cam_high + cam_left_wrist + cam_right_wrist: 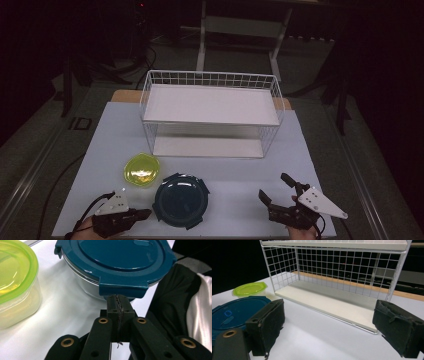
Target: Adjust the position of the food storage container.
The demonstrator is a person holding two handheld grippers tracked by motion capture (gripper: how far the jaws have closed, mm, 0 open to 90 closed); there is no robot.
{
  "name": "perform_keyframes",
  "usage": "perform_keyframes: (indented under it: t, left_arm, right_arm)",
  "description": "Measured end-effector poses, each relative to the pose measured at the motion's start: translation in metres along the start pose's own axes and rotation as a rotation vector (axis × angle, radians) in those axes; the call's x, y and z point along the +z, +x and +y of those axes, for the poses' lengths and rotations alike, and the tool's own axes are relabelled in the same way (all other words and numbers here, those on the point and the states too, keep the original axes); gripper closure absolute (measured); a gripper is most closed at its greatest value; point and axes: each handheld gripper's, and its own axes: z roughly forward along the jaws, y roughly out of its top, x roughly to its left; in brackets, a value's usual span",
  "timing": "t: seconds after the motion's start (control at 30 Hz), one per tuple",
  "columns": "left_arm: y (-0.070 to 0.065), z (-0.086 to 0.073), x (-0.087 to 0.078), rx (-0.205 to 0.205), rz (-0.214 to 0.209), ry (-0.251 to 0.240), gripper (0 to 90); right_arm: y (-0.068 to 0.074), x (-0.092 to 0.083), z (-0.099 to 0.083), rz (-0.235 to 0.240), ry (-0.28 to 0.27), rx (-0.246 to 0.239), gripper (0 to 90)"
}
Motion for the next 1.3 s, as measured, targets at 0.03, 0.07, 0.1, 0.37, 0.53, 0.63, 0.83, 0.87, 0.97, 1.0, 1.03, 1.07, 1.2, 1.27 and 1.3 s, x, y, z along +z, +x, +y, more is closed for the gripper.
perform_keyframes:
  t: [0.03, 0.07, 0.1, 0.37, 0.53, 0.63, 0.83, 0.87, 0.97, 1.0, 1.03, 1.07, 1.2, 1.27, 1.3]
  left_arm:
    - [0.0, 0.0, 0.002, 0.003, -0.002, 0.009, 88.7]
    - [0.0, 0.001, 0.003, 0.008, 0.003, 0.014, 88.7]
    - [0.0, 0.001, 0.005, 0.005, -0.001, 0.02, 88.7]
    - [0.002, 0.001, 0.015, -0.002, 0.021, 0.052, 88.7]
    - [0.005, 0.007, 0.022, -0.012, 0.031, 0.049, 88.7]
    - [0.006, 0.009, 0.023, -0.009, 0.041, 0.048, 88.6]
    - [0.014, 0.009, 0.025, -0.035, 0.048, 0.03, 88.6]
    - [0.014, 0.009, 0.024, -0.04, 0.048, 0.025, 88.6]
    - [0.015, 0.009, 0.02, -0.045, 0.053, 0.016, 88.6]
    - [0.015, 0.01, 0.018, -0.051, 0.056, 0.004, 88.6]
    - [0.015, 0.011, 0.015, -0.053, 0.052, -0.002, 88.6]
    - [0.014, 0.012, 0.015, -0.051, 0.055, -0.001, 88.6]
    - [0.013, 0.014, 0.017, -0.047, 0.06, 0.006, 88.5]
    - [0.014, 0.015, 0.018, -0.057, 0.065, 0.001, 88.6]
    - [0.014, 0.015, 0.019, -0.059, 0.068, 0.005, 88.6]
  right_arm:
    - [0.0, 0.0, 0.0, 0.0, 0.0, 0.0, 10.4]
    - [0.0, 0.0, 0.0, 0.0, 0.0, 0.001, 10.3]
    - [0.0, 0.0, 0.0, 0.001, 0.001, 0.001, 10.4]
    - [0.0, 0.001, 0.0, 0.003, 0.003, 0.005, 10.4]
    - [0.001, 0.0, 0.0, 0.003, 0.003, 0.0, 10.4]
    - [0.0, 0.0, 0.0, 0.004, 0.002, 0.002, 10.3]
    - [0.0, 0.0, 0.0, 0.006, 0.0, 0.001, 10.4]
    - [0.0, 0.0, 0.0, 0.006, 0.0, -0.001, 10.4]
    - [0.0, 0.0, 0.0, 0.007, 0.001, 0.0, 10.4]
    - [0.0, 0.0, 0.0, 0.009, 0.002, 0.002, 10.4]
    - [0.0, 0.0, 0.0, 0.009, 0.003, 0.003, 10.3]
    - [0.0, 0.0, 0.0, 0.01, 0.004, 0.004, 10.4]
    - [0.0, 0.001, 0.0, 0.011, 0.004, 0.003, 10.4]
    - [0.0, 0.001, 0.0, 0.011, 0.004, 0.002, 10.4]
    - [0.001, 0.0, 0.0, 0.009, 0.004, 0.0, 10.4]
